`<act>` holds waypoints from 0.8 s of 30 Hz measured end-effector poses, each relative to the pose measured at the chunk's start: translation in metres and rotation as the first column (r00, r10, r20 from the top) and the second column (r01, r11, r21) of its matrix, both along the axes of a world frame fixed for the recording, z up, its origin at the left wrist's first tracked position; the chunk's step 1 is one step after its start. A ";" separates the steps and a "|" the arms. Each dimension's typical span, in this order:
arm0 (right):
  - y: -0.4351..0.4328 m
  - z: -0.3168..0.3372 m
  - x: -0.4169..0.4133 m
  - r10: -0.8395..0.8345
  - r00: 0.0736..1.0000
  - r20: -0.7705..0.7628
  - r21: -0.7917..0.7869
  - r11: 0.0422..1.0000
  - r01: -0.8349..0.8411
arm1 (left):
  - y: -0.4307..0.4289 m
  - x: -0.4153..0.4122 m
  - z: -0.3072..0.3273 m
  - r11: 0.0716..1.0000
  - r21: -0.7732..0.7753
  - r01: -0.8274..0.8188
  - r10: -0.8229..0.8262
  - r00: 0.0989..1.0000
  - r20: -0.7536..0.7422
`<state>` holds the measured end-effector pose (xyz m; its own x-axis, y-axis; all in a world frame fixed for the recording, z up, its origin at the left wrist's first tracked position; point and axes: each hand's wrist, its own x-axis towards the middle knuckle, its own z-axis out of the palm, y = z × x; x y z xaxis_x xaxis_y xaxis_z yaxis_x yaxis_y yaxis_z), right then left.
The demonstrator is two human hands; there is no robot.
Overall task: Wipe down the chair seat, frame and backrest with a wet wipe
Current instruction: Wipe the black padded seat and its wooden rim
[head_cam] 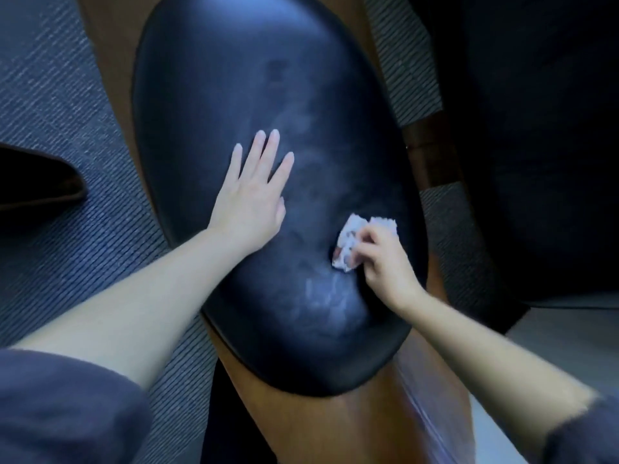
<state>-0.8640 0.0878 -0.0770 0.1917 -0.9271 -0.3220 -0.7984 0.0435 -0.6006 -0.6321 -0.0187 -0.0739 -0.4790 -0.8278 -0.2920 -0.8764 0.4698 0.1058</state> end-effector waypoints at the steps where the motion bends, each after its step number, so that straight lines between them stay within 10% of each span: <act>1: 0.024 0.006 -0.013 0.016 1.000 0.021 0.005 1.000 -0.017 | 0.002 -0.003 0.001 1.000 0.015 0.004 -0.004 1.000 0.014; 9: 0.022 0.021 -0.034 0.044 0.988 0.151 0.142 0.988 -0.066 | 0.005 -0.016 0.009 0.993 0.111 -0.041 0.034 0.997 0.066; 17: -0.119 -0.001 0.000 -0.257 0.948 0.189 -0.178 0.940 0.290 | -0.012 -0.009 0.005 0.984 -0.003 -0.177 0.175 0.971 0.162; 24: -0.107 -0.021 0.035 -0.006 0.996 0.090 -0.167 0.986 0.021 | -0.012 -0.009 -0.004 0.983 0.029 -0.181 0.171 0.963 0.210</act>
